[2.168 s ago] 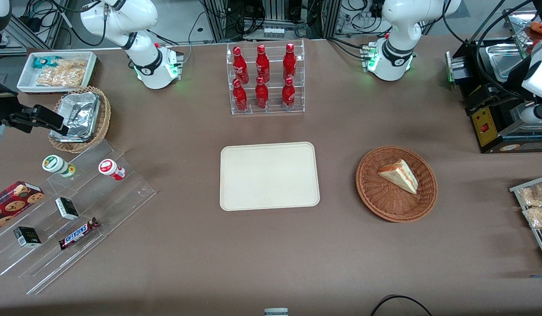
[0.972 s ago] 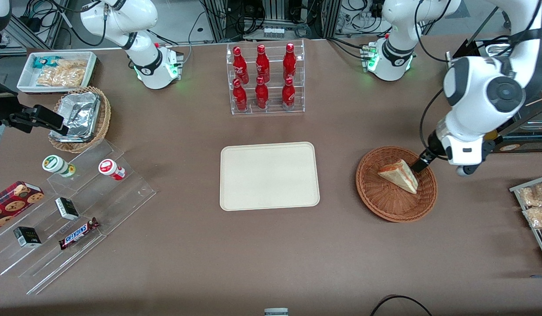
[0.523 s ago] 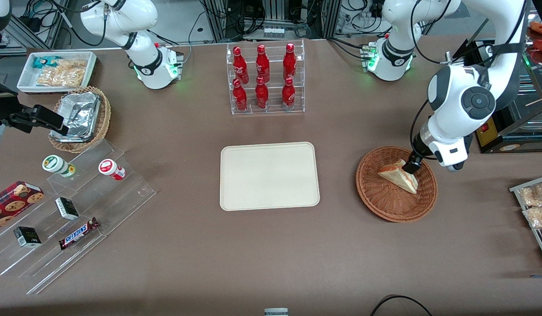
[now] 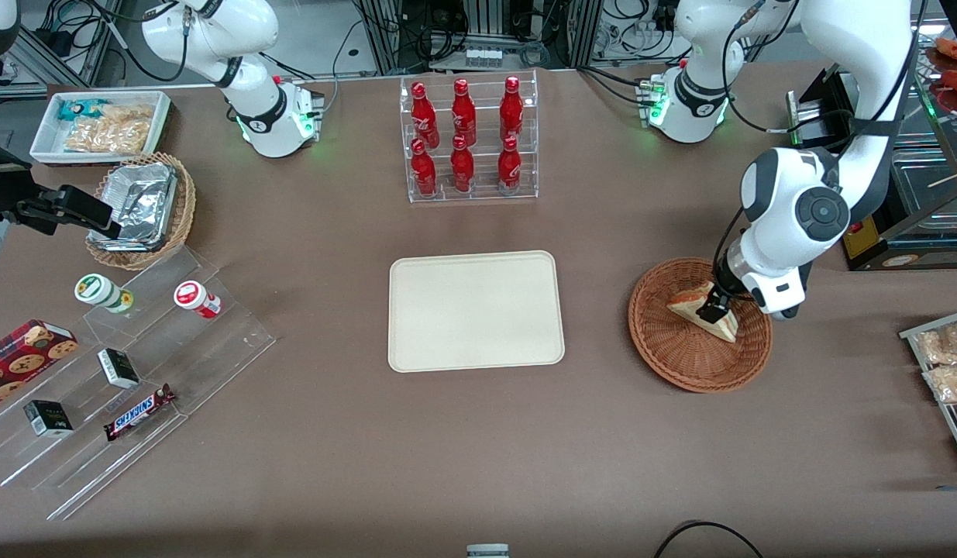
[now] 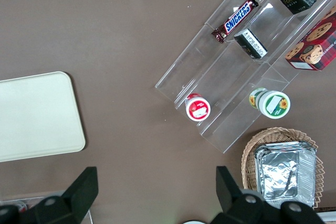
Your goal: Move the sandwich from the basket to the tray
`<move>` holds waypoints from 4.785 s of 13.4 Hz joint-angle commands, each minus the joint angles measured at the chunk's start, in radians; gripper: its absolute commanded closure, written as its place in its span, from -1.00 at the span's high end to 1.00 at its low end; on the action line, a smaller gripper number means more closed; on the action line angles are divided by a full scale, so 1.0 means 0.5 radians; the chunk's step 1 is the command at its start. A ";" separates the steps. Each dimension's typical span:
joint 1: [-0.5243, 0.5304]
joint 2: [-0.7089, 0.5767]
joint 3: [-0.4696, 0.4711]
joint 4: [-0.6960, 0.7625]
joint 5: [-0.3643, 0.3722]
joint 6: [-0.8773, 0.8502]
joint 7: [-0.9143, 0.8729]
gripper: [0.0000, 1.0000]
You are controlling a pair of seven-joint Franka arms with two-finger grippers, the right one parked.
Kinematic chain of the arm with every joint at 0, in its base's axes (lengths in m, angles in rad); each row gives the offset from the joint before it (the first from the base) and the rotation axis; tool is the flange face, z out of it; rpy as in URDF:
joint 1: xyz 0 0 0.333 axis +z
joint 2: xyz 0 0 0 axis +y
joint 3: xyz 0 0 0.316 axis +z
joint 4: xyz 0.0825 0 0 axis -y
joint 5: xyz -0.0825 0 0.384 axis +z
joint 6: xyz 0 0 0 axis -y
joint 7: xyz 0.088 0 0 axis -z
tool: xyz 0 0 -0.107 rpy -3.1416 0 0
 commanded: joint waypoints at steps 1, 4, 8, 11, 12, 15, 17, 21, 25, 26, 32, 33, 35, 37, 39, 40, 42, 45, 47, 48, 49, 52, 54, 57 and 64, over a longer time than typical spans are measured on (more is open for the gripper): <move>0.009 0.091 0.007 -0.001 0.090 0.115 -0.054 1.00; 0.021 0.152 0.010 0.002 0.100 0.164 -0.054 1.00; 0.034 0.186 0.010 0.002 0.100 0.213 -0.039 -0.49; 0.031 0.113 0.013 0.011 0.106 0.134 -0.039 -0.83; 0.031 0.070 0.013 0.024 0.109 0.048 -0.036 -0.87; 0.009 -0.108 -0.005 0.247 0.231 -0.499 -0.026 -0.89; -0.067 -0.102 -0.100 0.644 0.235 -1.058 -0.014 -0.89; -0.526 0.084 -0.165 1.146 0.216 -1.312 -0.014 -0.89; -0.944 0.424 -0.208 1.358 0.213 -1.073 0.062 -0.89; -1.054 0.516 -0.205 1.422 0.222 -0.990 0.126 -0.89; -1.365 0.962 -0.202 1.487 0.507 -0.490 0.283 -0.87; -1.390 1.017 -0.202 1.521 0.523 -0.459 0.280 -0.87; -1.399 1.103 -0.199 1.536 0.569 -0.444 0.290 -0.87; -1.402 1.177 -0.202 1.573 0.633 -0.440 0.290 -0.86; -1.424 1.269 -0.199 1.662 0.637 -0.419 0.283 -0.85; -1.430 1.299 -0.199 1.692 0.637 -0.392 0.283 -0.84; -1.439 1.321 -0.196 1.696 0.649 -0.358 0.283 -0.79; -1.436 1.337 -0.190 1.696 0.664 -0.348 0.253 0.56; -1.433 1.294 -0.190 1.693 0.661 -0.327 0.238 0.99; -1.424 1.218 -0.190 1.678 0.658 -0.333 0.189 0.99; -1.418 1.141 -0.190 1.662 0.661 -0.357 0.155 0.99; -1.366 0.838 -0.190 1.567 0.637 -0.571 0.121 1.00; -1.265 0.580 -0.190 1.457 0.634 -0.777 -0.026 1.00; -0.955 0.114 -0.190 1.111 0.573 -0.830 -0.048 1.00; -0.234 -0.436 -0.190 0.987 0.113 -1.427 0.959 1.00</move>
